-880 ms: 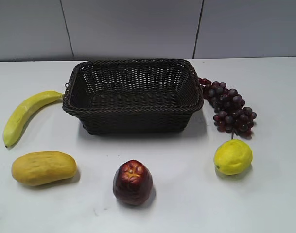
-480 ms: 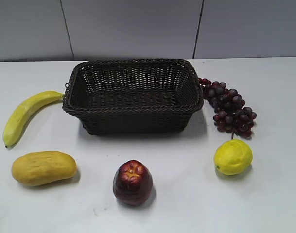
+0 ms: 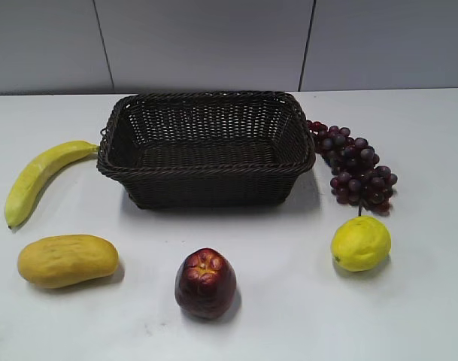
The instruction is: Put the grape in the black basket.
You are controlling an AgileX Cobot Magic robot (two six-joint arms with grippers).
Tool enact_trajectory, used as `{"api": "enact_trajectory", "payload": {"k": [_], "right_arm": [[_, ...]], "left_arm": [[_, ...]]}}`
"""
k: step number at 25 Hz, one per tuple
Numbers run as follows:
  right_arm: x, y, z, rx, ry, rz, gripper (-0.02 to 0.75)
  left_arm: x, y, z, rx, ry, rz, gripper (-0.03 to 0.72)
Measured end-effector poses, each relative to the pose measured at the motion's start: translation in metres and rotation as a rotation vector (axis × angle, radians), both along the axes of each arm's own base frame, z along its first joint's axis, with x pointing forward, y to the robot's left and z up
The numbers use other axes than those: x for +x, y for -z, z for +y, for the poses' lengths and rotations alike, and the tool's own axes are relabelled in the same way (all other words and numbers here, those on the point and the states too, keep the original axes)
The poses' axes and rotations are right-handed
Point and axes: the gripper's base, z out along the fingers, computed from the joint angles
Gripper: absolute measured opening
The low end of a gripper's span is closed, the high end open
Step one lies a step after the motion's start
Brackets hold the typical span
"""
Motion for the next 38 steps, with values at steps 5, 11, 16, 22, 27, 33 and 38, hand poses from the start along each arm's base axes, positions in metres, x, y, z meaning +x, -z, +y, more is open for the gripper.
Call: {"api": "enact_trajectory", "payload": {"k": [5,11,16,22,27,33,38], "right_arm": [[0.012,-0.018,0.0,0.021,0.015,-0.118,0.633],[0.06,-0.046,-0.002,0.044,0.052,-0.313,0.657],[0.121,-0.051,-0.004,0.047,0.085,-0.354,0.657],[0.206,-0.028,0.001,0.025,0.075,-0.104,0.659],[0.277,-0.004,0.027,0.001,-0.017,0.167,0.659],[0.338,0.032,0.064,-0.038,-0.11,0.394,0.659],[0.371,0.082,0.075,-0.043,-0.122,0.589,0.659]], "left_arm": [[0.0,0.0,0.0,0.0,0.0,0.0,0.23],[0.0,0.0,0.0,0.0,0.0,0.0,0.227],[0.0,0.0,0.0,0.0,0.0,0.0,0.227],[0.0,0.0,0.0,0.0,0.0,0.0,0.227],[0.0,0.0,0.0,0.0,0.0,0.0,0.227],[0.0,0.0,0.0,0.0,0.0,0.0,0.227],[0.0,0.0,0.0,0.0,0.0,0.0,0.227]]}}
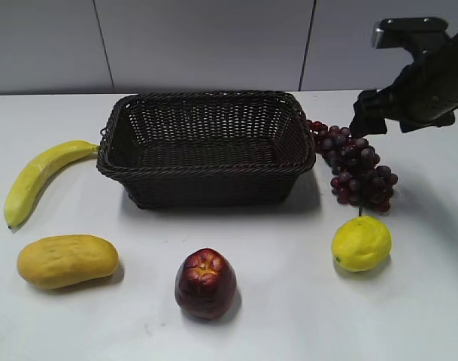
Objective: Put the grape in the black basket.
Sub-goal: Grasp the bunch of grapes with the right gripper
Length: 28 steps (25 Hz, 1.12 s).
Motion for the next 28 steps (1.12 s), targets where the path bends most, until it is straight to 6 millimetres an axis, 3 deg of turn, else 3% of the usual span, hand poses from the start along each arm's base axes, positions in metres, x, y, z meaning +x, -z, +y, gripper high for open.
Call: {"api": "enact_trajectory", "payload": {"k": [10,16,20,23,28], "right_arm": [[0.04,0.056,0.009,-0.021,-0.013,0.095,0.657],[0.051,0.079,0.012,-0.029,-0.015,0.129,0.624],[0.05,0.082,0.012,-0.033,-0.019,0.143,0.503],[0.05,0.082,0.012,-0.033,-0.021,0.149,0.295],[0.05,0.082,0.012,-0.035,-0.023,0.154,0.291]], "left_arm": [[0.0,0.0,0.0,0.0,0.0,0.0,0.229],[0.0,0.0,0.0,0.0,0.0,0.0,0.228],[0.0,0.0,0.0,0.0,0.0,0.0,0.228],[0.0,0.0,0.0,0.0,0.0,0.0,0.228],[0.0,0.0,0.0,0.0,0.0,0.0,0.228]]}}
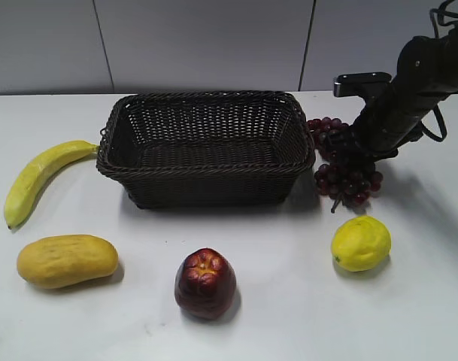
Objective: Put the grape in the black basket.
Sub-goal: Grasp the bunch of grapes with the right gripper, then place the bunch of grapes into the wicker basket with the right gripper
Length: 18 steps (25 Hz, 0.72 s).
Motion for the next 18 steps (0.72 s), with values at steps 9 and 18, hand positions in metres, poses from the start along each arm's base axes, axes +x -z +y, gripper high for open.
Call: {"api": "enact_trajectory", "payload": {"k": [9,18], "right_arm": [[0.0,-0.049,-0.001,-0.02,-0.036,-0.098,0.289],[-0.013,-0.205,0.004,-0.009,-0.113,-0.522,0.286]], "left_arm": [[0.0,0.0,0.0,0.0,0.0,0.0,0.226],[0.0,0.0,0.0,0.0,0.0,0.0,0.226]]}}
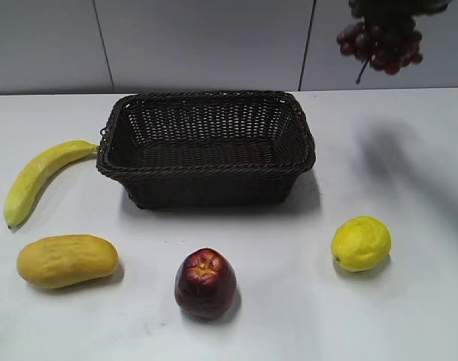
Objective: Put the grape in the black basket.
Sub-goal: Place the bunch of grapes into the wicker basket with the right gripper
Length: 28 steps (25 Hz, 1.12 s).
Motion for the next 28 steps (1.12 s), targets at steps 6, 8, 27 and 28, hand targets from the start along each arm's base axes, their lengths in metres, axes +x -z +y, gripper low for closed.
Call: {"api": "enact_trajectory", "payload": {"k": [6,8,27,28], "right_arm": [[-0.024,-0.06,0.033,0.034,-0.108,-0.16,0.28],[-0.031,-0.065,0.05,0.057,-0.155,-0.168,0.28],[-0.011,0.068,0.134,0.0,-0.32,0.235,0.277],[-0.008,0.079,0.135,-0.007,-0.319,0.259,0.277]], "left_arm": [[0.0,0.0,0.0,0.0,0.0,0.0,0.226],[0.0,0.0,0.0,0.0,0.0,0.0,0.226],[0.0,0.0,0.0,0.0,0.0,0.0,0.229],[0.0,0.0,0.0,0.0,0.0,0.0,0.229]]}}
